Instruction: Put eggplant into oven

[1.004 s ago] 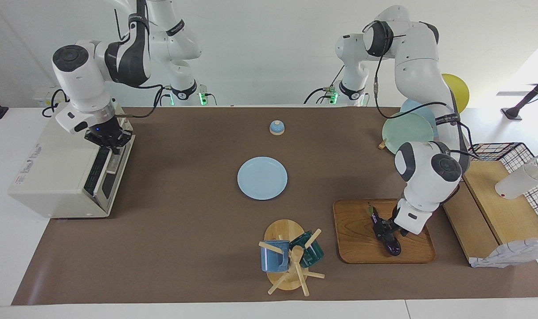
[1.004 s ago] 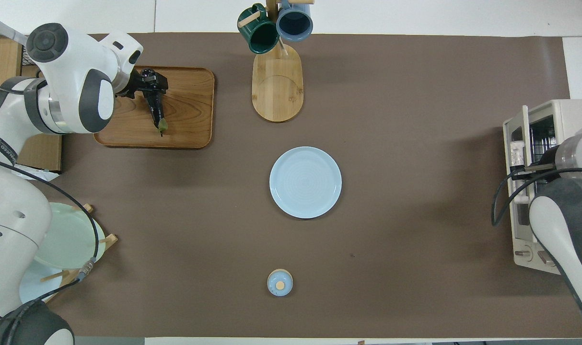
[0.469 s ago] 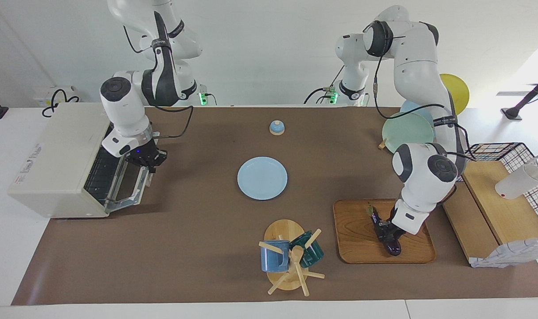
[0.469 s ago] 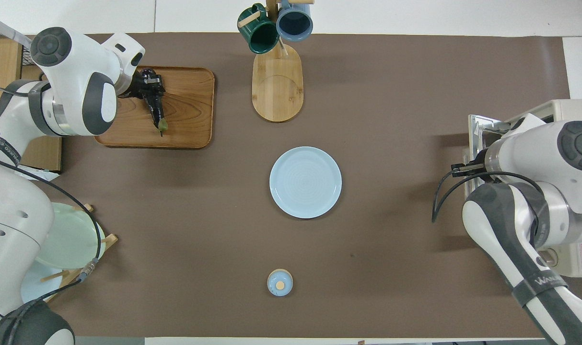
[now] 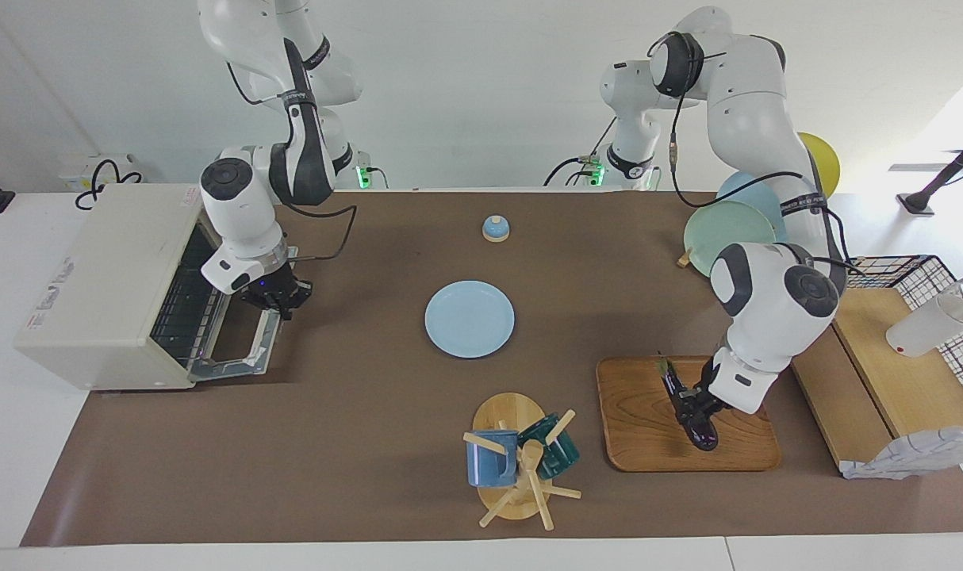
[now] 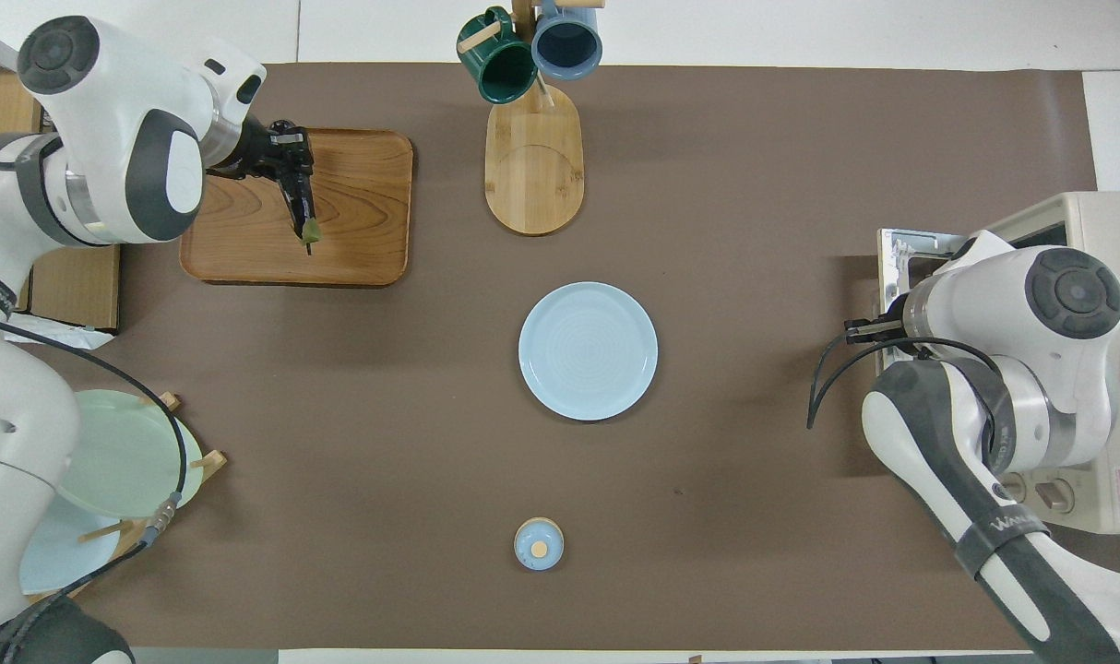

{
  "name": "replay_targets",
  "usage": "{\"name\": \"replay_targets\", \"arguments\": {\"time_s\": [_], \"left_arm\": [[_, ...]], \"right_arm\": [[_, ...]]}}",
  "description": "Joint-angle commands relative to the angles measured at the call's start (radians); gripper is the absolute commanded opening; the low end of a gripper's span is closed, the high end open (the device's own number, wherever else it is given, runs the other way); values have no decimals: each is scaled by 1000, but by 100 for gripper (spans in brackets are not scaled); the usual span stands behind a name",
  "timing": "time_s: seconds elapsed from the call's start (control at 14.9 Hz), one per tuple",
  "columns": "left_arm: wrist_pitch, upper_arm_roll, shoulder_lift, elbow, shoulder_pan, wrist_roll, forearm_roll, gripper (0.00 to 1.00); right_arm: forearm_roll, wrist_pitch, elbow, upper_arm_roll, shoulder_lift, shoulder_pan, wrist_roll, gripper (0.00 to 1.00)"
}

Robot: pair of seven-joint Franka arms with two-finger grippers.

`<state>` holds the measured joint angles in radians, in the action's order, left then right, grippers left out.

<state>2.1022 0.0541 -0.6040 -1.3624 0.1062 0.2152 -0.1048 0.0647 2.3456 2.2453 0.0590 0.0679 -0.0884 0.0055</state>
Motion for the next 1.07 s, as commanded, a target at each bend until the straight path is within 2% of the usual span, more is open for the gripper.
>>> {"name": "replay_targets", "arguments": {"time_s": [0.0,0.13,0.27,0.4,0.54,0.74,1.0], "left_arm": [[-129,-10,119,-24,47,110,-19,0],[-207,-10,185,-53,102,176,-19,0],[-208,-8,274,-150,174,266,-19,0],[-196,-8,325,-230,265,323,-21,0],[-119,-8,358,-308,349,399,-21,0],[163,-7,408,-490,427,434,-79,0],[260,-7,380,-552,547,437,-79,0]], "right_arm": [[0,17,16,18,18,4,30,0],[-2,18,28,18,27,3,48,0],[-5,18,28,18,27,-10,70,0],[-8,18,28,18,27,-33,96,0],[-14,18,28,16,27,-60,134,0],[-29,12,16,16,27,-76,149,0],[-29,-31,-65,15,29,-100,146,0]]}}
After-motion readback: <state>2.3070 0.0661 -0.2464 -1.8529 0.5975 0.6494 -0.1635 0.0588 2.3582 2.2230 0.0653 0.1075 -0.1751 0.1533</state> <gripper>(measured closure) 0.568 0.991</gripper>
